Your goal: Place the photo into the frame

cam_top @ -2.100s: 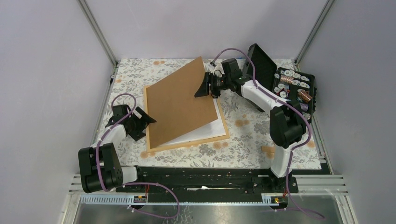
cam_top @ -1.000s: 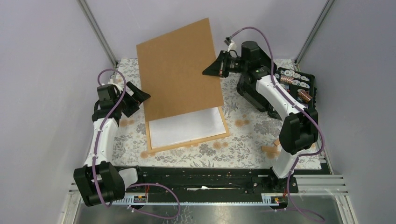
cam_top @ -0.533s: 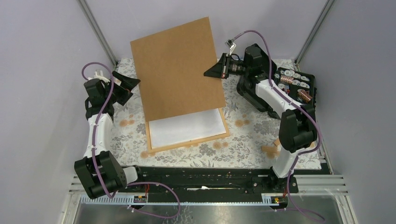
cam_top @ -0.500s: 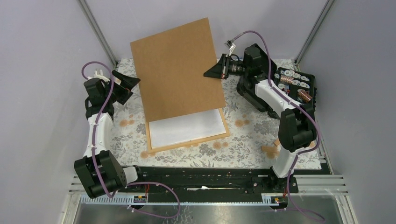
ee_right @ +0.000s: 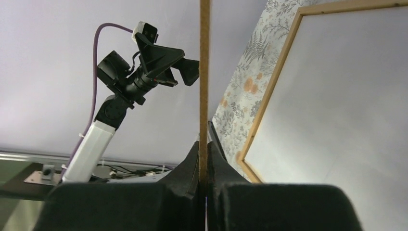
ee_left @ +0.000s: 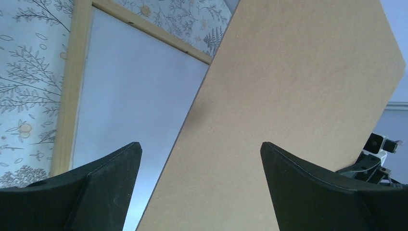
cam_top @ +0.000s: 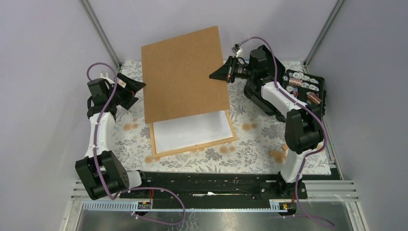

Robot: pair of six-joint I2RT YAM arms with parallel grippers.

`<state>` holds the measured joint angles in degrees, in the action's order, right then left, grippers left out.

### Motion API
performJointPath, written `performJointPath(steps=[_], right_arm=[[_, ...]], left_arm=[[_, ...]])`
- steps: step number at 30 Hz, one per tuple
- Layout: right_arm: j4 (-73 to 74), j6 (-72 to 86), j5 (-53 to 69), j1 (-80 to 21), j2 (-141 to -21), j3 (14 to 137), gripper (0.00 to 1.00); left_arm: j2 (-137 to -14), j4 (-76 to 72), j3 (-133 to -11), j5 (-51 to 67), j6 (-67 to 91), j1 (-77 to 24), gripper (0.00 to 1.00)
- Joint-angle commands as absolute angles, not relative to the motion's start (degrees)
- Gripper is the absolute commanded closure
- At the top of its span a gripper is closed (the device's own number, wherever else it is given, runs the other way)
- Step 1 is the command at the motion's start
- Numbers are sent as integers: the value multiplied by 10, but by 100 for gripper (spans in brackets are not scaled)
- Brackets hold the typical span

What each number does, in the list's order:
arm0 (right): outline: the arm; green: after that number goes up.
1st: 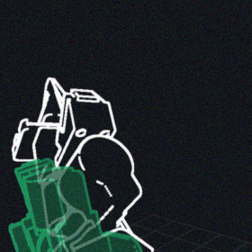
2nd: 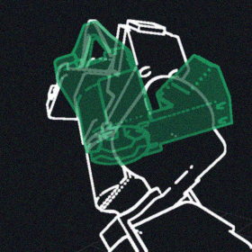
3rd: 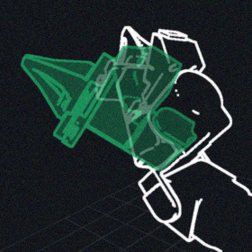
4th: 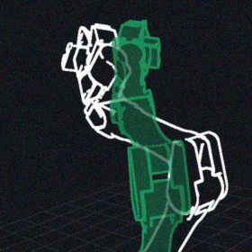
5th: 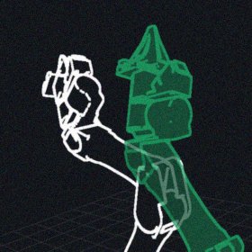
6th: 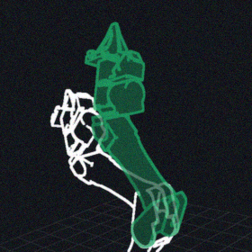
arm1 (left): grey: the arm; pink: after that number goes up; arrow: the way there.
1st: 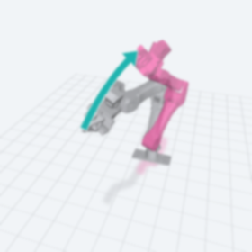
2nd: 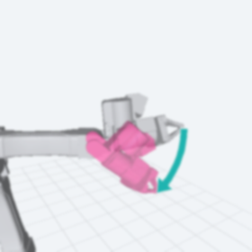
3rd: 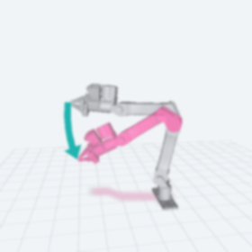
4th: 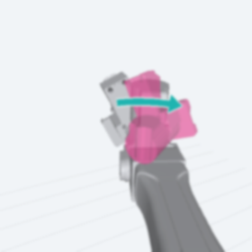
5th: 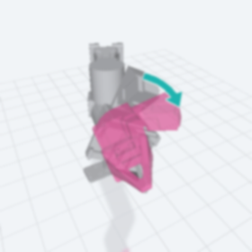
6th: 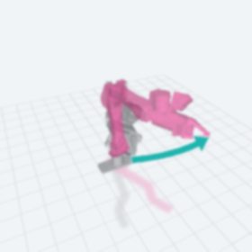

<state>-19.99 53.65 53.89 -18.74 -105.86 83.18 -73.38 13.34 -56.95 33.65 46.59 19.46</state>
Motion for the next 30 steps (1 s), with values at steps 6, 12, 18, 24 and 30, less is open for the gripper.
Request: performJointPath(steps=[6, 12, 18, 24, 30], right_arm=[[-204, 599, 512, -184, -1022, 860, 100], [-221, 634, 521, -186, -1022, 861, 100], [-364, 628, 595, -181, -1033, 856, 100], [-308, 543, 620, -181, -1027, 869, 100], [-317, 523, 650, -181, -1048, 876, 100]], left_arm=[[-706, 249, -627, 306, 376, 195, 1], [-703, 275, -628, 297, 365, 195, 1], [-743, 209, -611, 319, 411, 203, 1], [-770, -87, -541, 477, 584, 235, 1], [-806, -268, -545, 555, 661, 234, 1]])
